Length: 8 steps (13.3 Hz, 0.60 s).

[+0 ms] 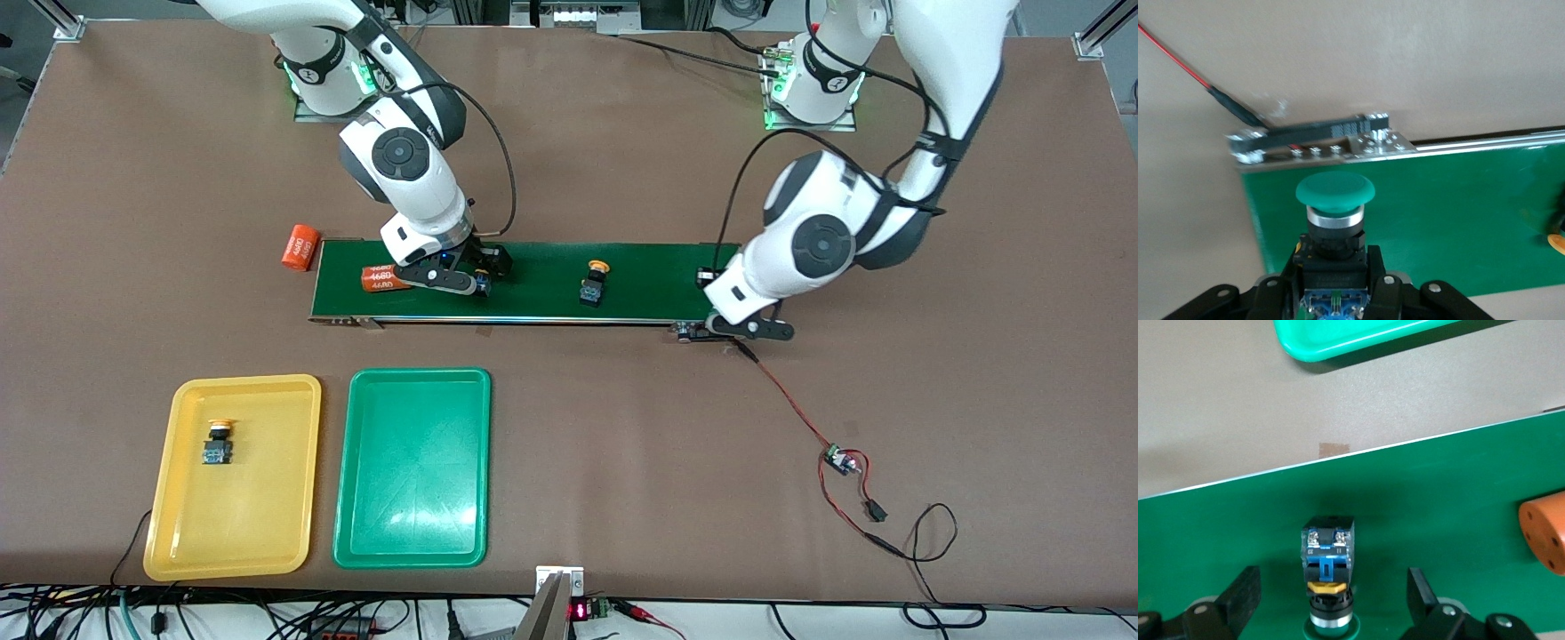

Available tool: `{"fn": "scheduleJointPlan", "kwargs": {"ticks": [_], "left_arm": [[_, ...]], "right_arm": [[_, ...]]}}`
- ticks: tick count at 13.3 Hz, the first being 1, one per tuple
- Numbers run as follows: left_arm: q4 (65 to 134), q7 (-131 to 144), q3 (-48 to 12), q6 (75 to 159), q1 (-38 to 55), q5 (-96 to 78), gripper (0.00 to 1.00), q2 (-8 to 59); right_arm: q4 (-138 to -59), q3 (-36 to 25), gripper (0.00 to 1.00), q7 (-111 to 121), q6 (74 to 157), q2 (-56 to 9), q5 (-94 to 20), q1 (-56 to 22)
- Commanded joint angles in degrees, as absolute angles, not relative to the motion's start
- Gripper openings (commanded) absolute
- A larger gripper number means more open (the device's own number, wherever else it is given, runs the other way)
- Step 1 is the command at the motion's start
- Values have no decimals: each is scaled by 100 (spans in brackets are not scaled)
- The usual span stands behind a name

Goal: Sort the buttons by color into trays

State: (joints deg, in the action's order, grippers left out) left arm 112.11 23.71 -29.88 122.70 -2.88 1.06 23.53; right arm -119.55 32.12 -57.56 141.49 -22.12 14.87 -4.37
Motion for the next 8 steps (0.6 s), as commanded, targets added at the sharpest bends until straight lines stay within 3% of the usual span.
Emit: {"fn": "scheduleJointPlan", "kwargs": {"ticks": [1,6,7,8], "left_arm": [[11890,2619,-2927,12752,-150,-35,0,1951],[12058,3040,-2997,12998,44,-44,1,1960],[12093,3041,-3023,13051,44,-44,3,1986],[12094,3032,-3023,13060,44,-35,13,2004]], "right_arm": [[-12006,3182,89,-5819,14282,-2276,1748,-369],[-12006,3024,67,-5731,14440,-2425,1960,-343],[-12006,2997,61,-5696,14475,-2434,1969,-343],[-12006,2945,55,-5661,14484,-2461,1986,-334]]}}
